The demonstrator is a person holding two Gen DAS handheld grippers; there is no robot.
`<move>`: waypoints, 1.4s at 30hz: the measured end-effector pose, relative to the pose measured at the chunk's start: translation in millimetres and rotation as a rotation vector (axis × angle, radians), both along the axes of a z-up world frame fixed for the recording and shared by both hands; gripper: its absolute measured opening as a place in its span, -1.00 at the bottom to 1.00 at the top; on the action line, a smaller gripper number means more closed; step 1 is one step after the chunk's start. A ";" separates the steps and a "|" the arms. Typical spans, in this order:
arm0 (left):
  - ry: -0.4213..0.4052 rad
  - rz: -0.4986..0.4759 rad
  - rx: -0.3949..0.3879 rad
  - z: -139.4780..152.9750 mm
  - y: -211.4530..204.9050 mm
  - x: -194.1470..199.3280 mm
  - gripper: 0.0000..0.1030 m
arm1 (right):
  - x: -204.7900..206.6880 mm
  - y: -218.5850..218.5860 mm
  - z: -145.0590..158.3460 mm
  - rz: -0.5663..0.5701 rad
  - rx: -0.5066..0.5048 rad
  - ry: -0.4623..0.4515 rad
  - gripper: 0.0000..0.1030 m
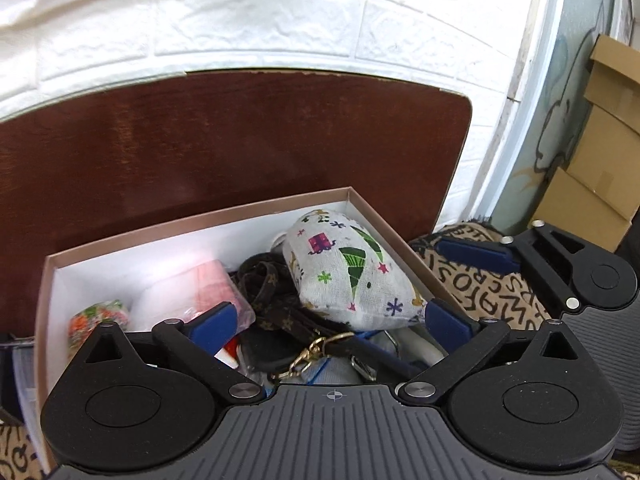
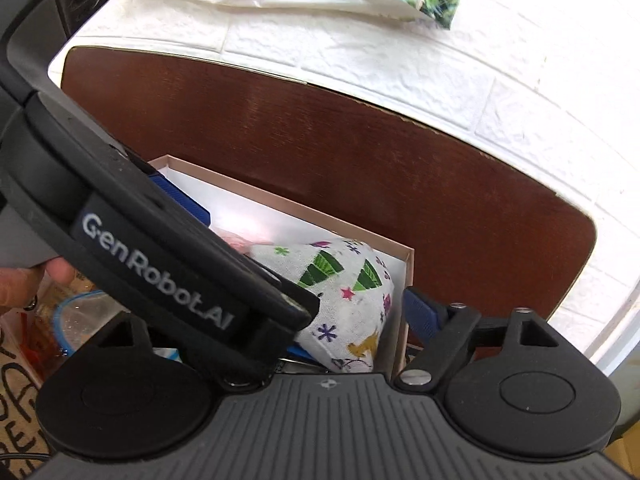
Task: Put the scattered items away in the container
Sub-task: 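Open the left gripper to drop the pouch into the cardboard box, then withdraw the left gripper and move it toward the black tape roll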
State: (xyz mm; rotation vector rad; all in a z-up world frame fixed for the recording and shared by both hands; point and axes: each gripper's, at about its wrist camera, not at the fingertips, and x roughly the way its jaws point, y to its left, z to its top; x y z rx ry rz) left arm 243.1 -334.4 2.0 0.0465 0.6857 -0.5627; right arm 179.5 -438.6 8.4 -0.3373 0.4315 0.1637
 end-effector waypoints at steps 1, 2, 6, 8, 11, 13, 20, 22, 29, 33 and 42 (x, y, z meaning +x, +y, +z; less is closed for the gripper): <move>-0.004 0.002 -0.005 2.1 2.9 -4.1 1.00 | -3.7 2.7 2.2 -0.006 0.005 -0.008 0.84; -0.008 0.003 -0.009 4.4 6.1 -8.3 1.00 | -8.3 5.7 4.9 -0.010 0.013 -0.014 0.89; -0.034 0.005 -0.019 12.8 17.3 -26.3 1.00 | -26.8 13.7 15.9 -0.016 0.037 -0.031 0.94; -0.053 0.017 -0.009 17.4 22.0 -37.0 1.00 | -34.4 17.2 18.8 -0.020 0.038 -0.037 0.95; -0.090 0.026 -0.002 23.6 31.1 -55.1 1.00 | -49.3 27.0 23.4 -0.023 0.038 -0.047 0.97; -0.103 0.033 -0.008 25.3 39.0 -67.0 1.00 | -57.4 33.2 25.3 -0.027 0.047 -0.050 0.97; -0.031 0.105 -0.016 20.7 68.7 -101.9 1.00 | -91.2 57.4 24.9 -0.014 0.069 -0.066 0.99; -0.028 0.138 0.009 16.4 76.6 -111.5 1.00 | -104.8 66.5 23.5 -0.010 0.070 -0.065 0.99; 0.042 0.182 0.006 0.8 113.3 -142.9 1.00 | -138.2 105.6 14.0 0.019 0.086 -0.069 0.99; 0.053 0.209 0.028 -4.7 132.1 -161.5 1.00 | -154.6 132.4 8.6 0.058 0.106 -0.057 0.99; 0.038 0.292 0.054 -6.8 176.8 -197.9 1.00 | -178.5 167.3 1.3 0.068 0.239 -0.003 1.00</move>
